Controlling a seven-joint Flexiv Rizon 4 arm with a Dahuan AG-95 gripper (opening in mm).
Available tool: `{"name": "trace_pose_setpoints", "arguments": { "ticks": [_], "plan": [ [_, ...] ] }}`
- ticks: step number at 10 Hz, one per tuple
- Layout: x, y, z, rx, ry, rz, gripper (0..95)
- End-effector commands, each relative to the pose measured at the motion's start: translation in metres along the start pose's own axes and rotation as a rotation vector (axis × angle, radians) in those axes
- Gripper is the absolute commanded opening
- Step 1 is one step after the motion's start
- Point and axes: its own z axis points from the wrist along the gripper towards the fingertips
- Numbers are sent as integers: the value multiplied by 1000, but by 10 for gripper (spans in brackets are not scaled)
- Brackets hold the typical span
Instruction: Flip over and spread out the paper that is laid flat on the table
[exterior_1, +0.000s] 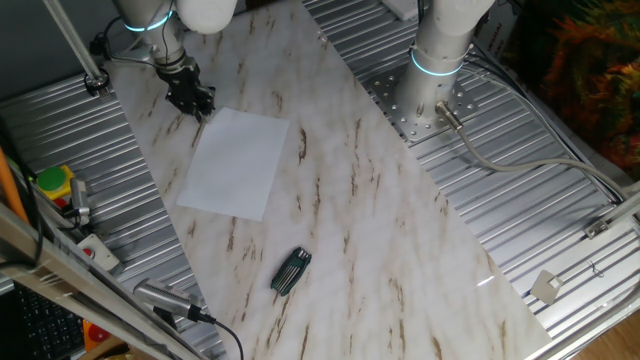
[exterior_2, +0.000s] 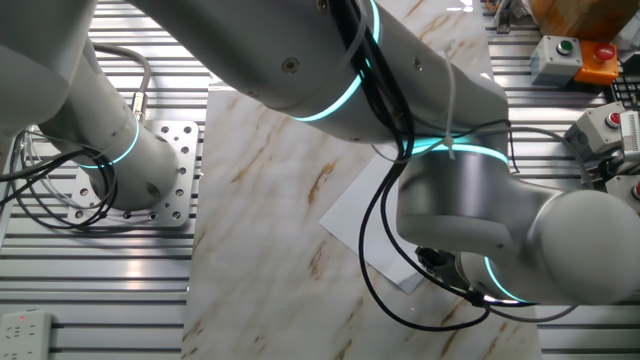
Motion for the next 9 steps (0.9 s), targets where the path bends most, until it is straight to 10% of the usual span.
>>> {"name": "trace_pose_setpoints", "arguments": {
  "ticks": [1, 9],
  "plan": [
    [0, 0, 0, -1, -1, -6, 380],
    [1, 1, 5, -3, -8, -2, 380]
  ]
}}
